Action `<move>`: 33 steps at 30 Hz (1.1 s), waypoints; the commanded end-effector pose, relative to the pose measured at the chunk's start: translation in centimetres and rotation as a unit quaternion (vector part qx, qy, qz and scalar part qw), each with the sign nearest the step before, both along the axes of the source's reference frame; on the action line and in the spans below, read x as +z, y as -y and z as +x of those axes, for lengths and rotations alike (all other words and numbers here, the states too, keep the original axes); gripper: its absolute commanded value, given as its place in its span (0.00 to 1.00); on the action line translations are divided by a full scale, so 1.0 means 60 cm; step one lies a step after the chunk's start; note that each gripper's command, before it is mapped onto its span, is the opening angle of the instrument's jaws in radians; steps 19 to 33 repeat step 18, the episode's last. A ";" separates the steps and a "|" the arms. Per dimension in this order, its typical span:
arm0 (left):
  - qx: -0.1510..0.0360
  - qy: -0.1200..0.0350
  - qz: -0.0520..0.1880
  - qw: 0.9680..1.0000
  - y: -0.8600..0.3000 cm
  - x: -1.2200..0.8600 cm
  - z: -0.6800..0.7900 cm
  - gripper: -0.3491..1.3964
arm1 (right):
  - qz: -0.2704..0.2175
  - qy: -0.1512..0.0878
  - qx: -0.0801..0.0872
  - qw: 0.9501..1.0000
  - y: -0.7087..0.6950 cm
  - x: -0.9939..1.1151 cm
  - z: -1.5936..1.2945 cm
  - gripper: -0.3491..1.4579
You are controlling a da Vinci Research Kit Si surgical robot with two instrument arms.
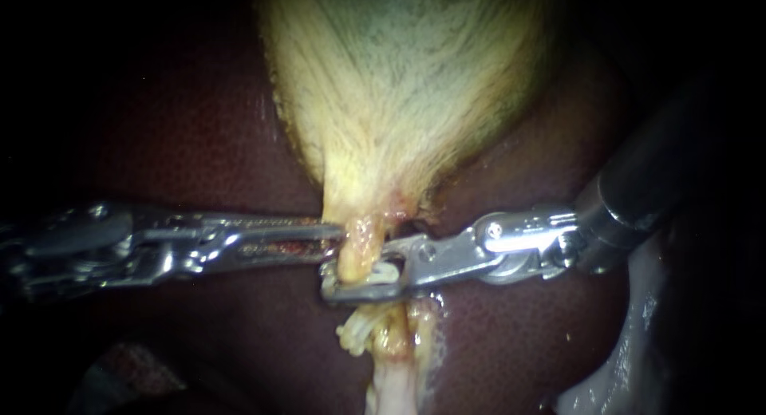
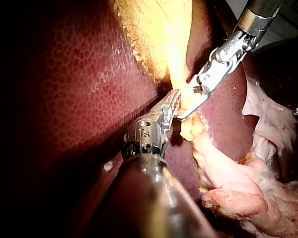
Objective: Clipping third clip left tube
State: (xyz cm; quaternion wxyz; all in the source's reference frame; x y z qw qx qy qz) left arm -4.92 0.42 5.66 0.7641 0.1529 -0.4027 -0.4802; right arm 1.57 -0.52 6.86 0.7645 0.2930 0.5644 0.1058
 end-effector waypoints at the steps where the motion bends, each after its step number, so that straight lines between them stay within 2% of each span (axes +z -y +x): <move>1: 0.000 0.000 0.000 1.000 0.0000 0.0000 0.0000 0.00 | 0.000 0.000 0.000 1.000 -0.0001 0.0001 -0.0001 0.07; 9: 0.002 0.000 -0.002 1.000 0.0000 0.0000 0.0000 0.00 | -0.001 0.005 -0.001 1.000 0.0007 0.0008 -0.0001 0.07; 33: 0.002 0.000 -0.002 1.000 -0.0001 0.0001 0.0000 0.00 | -0.001 0.005 -0.001 1.000 0.0009 0.0007 -0.0001 0.08</move>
